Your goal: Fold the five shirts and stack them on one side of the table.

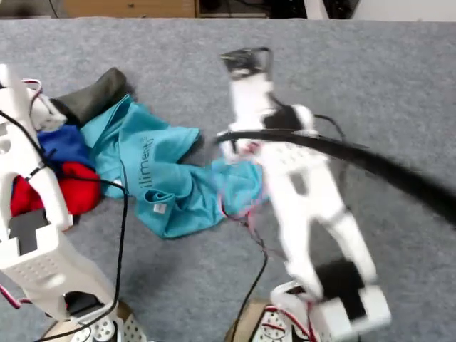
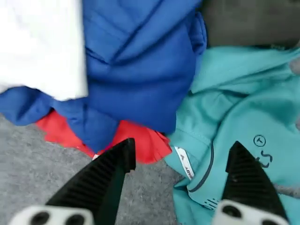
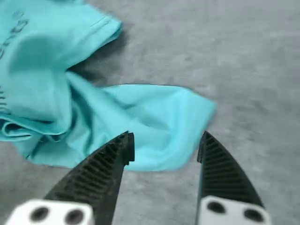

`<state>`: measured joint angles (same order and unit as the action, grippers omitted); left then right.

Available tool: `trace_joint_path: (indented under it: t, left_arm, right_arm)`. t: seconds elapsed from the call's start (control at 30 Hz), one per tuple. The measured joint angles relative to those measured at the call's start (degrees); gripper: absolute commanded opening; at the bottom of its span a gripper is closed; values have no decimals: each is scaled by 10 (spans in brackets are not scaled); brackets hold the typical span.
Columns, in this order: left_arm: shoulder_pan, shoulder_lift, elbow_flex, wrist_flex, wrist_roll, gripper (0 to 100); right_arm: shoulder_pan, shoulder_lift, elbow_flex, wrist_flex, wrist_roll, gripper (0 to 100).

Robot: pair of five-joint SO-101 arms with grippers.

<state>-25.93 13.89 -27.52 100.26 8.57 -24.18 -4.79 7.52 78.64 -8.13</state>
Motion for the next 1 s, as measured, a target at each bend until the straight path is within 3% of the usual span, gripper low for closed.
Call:
trace_joint_path:
  t: [0.13,0.23,0.37,0.57,1.0]
  left_arm:
    - [14,-1,18,-1,0,308]
    - [15,-1,30,-1,0,308]
    - [15,-1,43,-1,0,305]
    - [15,-1,45,-1,0,304]
    - [15,-1,45,-1,0,303]
  right_arm:
    - [-58,131,-76,37,-32,471]
    - [-101,212,-110,57,-37,469]
    - [-136,294,-126,61,-38,366]
    - [-139,353,-152,63,-33,64]
    - [-43,360,-223,157,-5,5]
